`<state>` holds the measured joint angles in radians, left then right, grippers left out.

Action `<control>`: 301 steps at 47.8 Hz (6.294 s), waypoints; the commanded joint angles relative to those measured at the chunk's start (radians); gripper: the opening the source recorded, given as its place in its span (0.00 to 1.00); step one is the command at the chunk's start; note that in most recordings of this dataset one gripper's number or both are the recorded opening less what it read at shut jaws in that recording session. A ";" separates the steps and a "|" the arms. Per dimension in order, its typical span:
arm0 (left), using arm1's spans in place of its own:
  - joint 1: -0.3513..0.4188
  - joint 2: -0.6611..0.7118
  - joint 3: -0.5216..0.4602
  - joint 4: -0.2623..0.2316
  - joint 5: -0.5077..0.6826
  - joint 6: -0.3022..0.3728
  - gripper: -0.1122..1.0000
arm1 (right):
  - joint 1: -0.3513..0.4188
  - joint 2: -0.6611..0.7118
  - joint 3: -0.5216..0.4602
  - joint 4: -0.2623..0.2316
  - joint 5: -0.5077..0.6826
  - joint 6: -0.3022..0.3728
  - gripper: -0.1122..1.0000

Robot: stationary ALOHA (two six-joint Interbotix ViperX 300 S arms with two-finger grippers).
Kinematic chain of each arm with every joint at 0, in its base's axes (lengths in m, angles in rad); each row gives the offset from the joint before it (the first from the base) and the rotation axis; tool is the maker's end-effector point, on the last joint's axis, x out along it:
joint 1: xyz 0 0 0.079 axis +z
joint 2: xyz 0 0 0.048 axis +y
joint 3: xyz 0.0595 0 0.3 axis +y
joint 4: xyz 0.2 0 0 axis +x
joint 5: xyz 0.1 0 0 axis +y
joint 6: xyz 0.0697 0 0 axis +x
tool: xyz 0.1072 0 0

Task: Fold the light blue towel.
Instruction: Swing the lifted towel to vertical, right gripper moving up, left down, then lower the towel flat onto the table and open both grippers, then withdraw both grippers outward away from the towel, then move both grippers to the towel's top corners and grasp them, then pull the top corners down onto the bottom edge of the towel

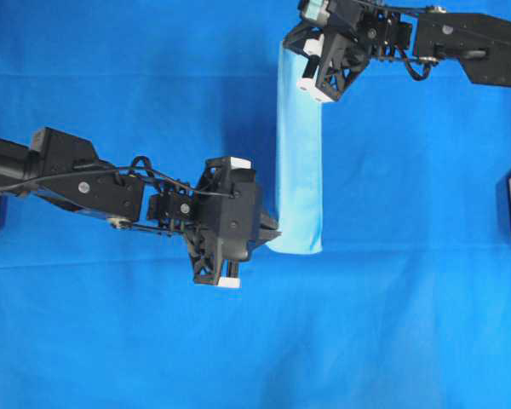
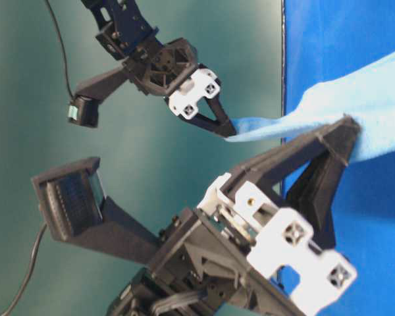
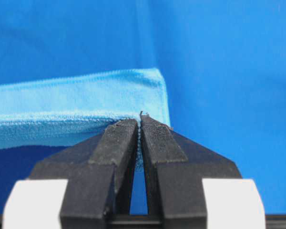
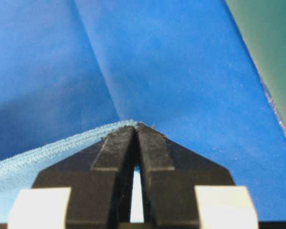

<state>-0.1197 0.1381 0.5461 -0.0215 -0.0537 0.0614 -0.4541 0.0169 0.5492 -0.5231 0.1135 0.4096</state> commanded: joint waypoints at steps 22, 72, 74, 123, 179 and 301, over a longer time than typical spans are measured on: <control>0.002 -0.023 0.003 -0.002 -0.011 0.002 0.12 | -0.012 0.032 -0.020 0.002 -0.084 -0.002 0.12; 0.081 -0.318 0.181 -0.002 0.086 0.046 0.81 | 0.048 -0.276 0.173 0.006 -0.032 0.025 0.63; 0.094 -0.339 0.209 -0.002 0.063 0.046 0.81 | 0.055 -0.314 0.210 0.006 -0.048 0.035 0.63; 0.242 -0.552 0.497 -0.003 -0.316 0.018 0.80 | 0.133 -0.560 0.465 0.012 -0.153 0.172 0.63; 0.600 0.137 0.074 -0.003 -0.275 0.026 0.80 | -0.080 0.175 0.061 -0.064 -0.115 0.152 0.63; 0.103 -0.114 0.147 -0.002 0.069 0.087 0.12 | 0.446 -0.091 0.178 -0.040 0.229 0.451 0.14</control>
<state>0.0077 0.0368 0.6980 -0.0230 0.0184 0.1503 -0.0276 -0.0506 0.7286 -0.5645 0.3497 0.8498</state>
